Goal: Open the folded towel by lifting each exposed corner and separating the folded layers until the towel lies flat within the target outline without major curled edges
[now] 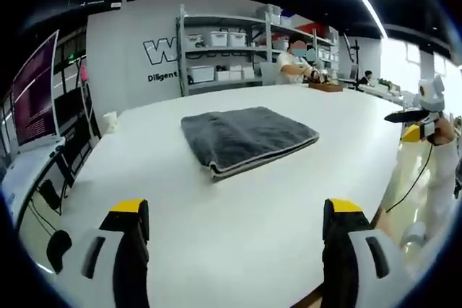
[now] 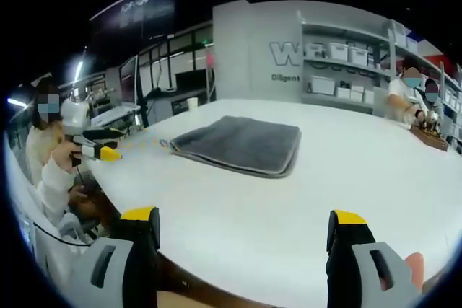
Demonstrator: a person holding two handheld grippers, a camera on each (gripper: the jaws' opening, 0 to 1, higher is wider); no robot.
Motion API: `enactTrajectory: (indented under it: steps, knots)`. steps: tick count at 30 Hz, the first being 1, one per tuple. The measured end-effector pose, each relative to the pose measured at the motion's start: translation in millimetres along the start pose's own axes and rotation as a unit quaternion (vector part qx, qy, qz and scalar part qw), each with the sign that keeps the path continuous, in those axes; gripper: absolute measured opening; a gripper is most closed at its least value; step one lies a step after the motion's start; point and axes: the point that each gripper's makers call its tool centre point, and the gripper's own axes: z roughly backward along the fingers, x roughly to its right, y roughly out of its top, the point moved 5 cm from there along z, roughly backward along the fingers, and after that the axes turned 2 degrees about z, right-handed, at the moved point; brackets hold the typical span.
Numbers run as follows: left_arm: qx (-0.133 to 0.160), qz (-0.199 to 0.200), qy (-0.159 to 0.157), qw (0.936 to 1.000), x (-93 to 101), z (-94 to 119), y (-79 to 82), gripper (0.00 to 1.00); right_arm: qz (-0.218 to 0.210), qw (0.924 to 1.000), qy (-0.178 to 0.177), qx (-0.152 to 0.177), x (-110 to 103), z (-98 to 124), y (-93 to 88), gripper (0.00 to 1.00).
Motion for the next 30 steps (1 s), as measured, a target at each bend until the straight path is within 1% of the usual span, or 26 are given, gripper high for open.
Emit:
enactTrajectory:
  steps: [1,5,10,17,30]
  knots:
    - [-0.002,-0.001,0.002,1.0000,-0.9,2,-1.3,0.99,0.000,1.0000,0.000,0.000,0,0,0.0,0.96]
    - [-0.005,0.006,-0.005,1.0000,1.0,4,-2.2,1.00,0.000,1.0000,-0.001,0.000,0,-1,-0.3,0.96]
    - [-0.006,-0.002,-0.010,0.9999,4.8,4,1.5,1.00,0.001,1.0000,-0.003,-0.004,0,-2,-1.8,0.97]
    - [-0.010,-0.007,-0.019,0.9997,10.0,2,1.4,1.00,-0.002,1.0000,-0.007,0.002,2,1,-1.2,0.97]
    - [-0.015,-0.001,-0.018,0.9997,15.8,3,-3.8,1.00,-0.007,0.9999,-0.007,0.003,4,2,-1.4,0.97]
